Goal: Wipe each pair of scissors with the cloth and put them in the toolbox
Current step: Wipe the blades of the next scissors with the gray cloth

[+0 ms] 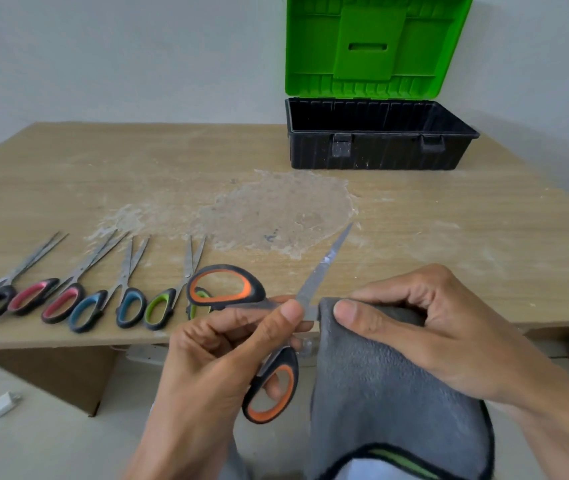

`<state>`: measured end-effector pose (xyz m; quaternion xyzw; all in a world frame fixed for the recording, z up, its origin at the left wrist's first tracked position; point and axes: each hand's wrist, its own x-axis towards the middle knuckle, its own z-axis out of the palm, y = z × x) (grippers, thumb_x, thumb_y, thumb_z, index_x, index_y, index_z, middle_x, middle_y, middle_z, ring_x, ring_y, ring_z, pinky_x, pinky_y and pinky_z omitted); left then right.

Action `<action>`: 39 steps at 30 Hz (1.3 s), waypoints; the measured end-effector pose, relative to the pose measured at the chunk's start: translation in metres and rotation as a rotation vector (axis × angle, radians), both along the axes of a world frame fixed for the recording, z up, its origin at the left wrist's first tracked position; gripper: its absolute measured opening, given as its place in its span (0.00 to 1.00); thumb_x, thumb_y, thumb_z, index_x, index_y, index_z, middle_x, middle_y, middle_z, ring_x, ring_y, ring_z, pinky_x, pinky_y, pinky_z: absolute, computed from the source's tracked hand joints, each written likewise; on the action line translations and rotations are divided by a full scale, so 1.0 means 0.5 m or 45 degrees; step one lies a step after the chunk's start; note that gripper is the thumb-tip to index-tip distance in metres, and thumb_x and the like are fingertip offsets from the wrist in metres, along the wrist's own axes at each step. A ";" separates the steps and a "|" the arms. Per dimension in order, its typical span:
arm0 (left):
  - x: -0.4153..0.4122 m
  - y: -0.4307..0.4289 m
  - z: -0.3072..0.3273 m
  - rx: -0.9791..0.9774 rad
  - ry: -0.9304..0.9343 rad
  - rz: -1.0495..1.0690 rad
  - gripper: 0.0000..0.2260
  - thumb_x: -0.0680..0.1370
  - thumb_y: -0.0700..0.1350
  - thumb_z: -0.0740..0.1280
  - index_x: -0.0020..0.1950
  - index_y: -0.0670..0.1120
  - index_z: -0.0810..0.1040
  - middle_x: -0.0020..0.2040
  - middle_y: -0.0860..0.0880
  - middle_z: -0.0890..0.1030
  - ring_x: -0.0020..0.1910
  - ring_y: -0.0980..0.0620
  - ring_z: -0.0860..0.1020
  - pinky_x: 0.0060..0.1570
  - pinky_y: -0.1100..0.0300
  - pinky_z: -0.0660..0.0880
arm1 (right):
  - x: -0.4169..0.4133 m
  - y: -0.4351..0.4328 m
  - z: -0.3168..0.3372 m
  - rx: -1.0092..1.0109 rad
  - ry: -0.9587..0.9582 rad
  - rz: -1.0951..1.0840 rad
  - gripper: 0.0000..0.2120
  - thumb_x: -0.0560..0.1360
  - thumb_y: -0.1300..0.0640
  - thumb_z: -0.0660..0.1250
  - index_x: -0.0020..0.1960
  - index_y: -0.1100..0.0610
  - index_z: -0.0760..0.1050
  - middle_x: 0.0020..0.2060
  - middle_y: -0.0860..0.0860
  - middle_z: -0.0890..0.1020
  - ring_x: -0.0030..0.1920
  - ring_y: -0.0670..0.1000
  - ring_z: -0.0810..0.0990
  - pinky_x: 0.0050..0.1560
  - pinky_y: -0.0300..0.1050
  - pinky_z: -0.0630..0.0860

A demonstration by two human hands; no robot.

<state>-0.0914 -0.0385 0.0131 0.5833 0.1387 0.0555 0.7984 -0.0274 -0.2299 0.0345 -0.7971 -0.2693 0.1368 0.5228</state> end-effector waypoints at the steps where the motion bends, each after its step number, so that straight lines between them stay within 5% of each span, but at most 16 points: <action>1: -0.001 0.000 0.002 -0.002 0.005 -0.011 0.11 0.61 0.48 0.76 0.37 0.41 0.87 0.37 0.38 0.85 0.25 0.49 0.73 0.21 0.65 0.68 | 0.000 -0.001 0.002 0.010 -0.007 -0.017 0.10 0.77 0.45 0.69 0.48 0.43 0.90 0.36 0.46 0.88 0.34 0.48 0.84 0.36 0.38 0.75; 8: -0.004 -0.016 0.021 -0.115 -0.003 -0.035 0.09 0.61 0.43 0.75 0.34 0.38 0.85 0.31 0.41 0.84 0.21 0.53 0.77 0.20 0.68 0.69 | -0.015 0.010 0.003 -0.019 -0.055 -0.018 0.17 0.79 0.36 0.67 0.48 0.46 0.88 0.38 0.61 0.86 0.38 0.66 0.82 0.38 0.63 0.76; 14: -0.008 -0.006 0.024 -0.104 0.062 -0.015 0.07 0.64 0.42 0.74 0.36 0.39 0.86 0.34 0.41 0.85 0.20 0.54 0.72 0.17 0.66 0.66 | -0.007 -0.009 0.016 -0.006 -0.065 -0.045 0.13 0.75 0.40 0.69 0.44 0.45 0.90 0.30 0.58 0.81 0.30 0.61 0.74 0.34 0.54 0.68; 23: -0.009 -0.011 0.036 -0.171 0.136 -0.043 0.08 0.65 0.41 0.73 0.36 0.36 0.85 0.32 0.42 0.84 0.15 0.54 0.69 0.15 0.68 0.64 | -0.015 -0.010 0.013 -0.009 -0.128 -0.045 0.14 0.77 0.39 0.70 0.43 0.46 0.89 0.29 0.56 0.81 0.30 0.59 0.76 0.32 0.49 0.69; 27: -0.007 -0.010 0.033 -0.167 0.133 -0.030 0.07 0.64 0.42 0.73 0.35 0.37 0.86 0.33 0.42 0.84 0.16 0.53 0.69 0.16 0.68 0.64 | -0.013 -0.016 0.011 0.000 -0.145 -0.106 0.13 0.75 0.41 0.70 0.39 0.44 0.88 0.26 0.52 0.78 0.26 0.51 0.72 0.30 0.36 0.66; 30: -0.005 -0.022 0.030 -0.125 0.081 -0.015 0.08 0.64 0.41 0.74 0.35 0.36 0.85 0.33 0.40 0.84 0.19 0.53 0.73 0.18 0.68 0.67 | -0.025 0.001 0.005 -0.008 -0.172 -0.081 0.11 0.76 0.42 0.71 0.38 0.43 0.86 0.26 0.53 0.77 0.27 0.51 0.71 0.29 0.36 0.65; 33: -0.005 -0.020 0.033 -0.172 0.085 -0.005 0.08 0.64 0.40 0.73 0.36 0.34 0.85 0.33 0.39 0.84 0.18 0.54 0.74 0.18 0.69 0.68 | -0.028 0.004 0.006 -0.018 -0.191 -0.085 0.10 0.76 0.41 0.71 0.37 0.40 0.85 0.26 0.49 0.78 0.27 0.47 0.73 0.29 0.35 0.66; 36: -0.007 -0.008 0.033 -0.194 0.112 -0.006 0.09 0.64 0.41 0.73 0.37 0.34 0.85 0.33 0.40 0.84 0.17 0.55 0.73 0.18 0.70 0.68 | -0.019 -0.009 0.013 -0.044 -0.198 -0.143 0.09 0.75 0.41 0.70 0.42 0.40 0.88 0.28 0.50 0.83 0.29 0.57 0.79 0.29 0.47 0.72; 39: -0.009 -0.013 0.031 -0.193 0.106 -0.012 0.08 0.65 0.39 0.73 0.37 0.34 0.85 0.33 0.39 0.84 0.16 0.55 0.73 0.17 0.69 0.67 | -0.016 -0.016 0.014 0.060 -0.157 -0.246 0.09 0.74 0.43 0.71 0.46 0.43 0.90 0.37 0.44 0.89 0.37 0.46 0.88 0.38 0.40 0.80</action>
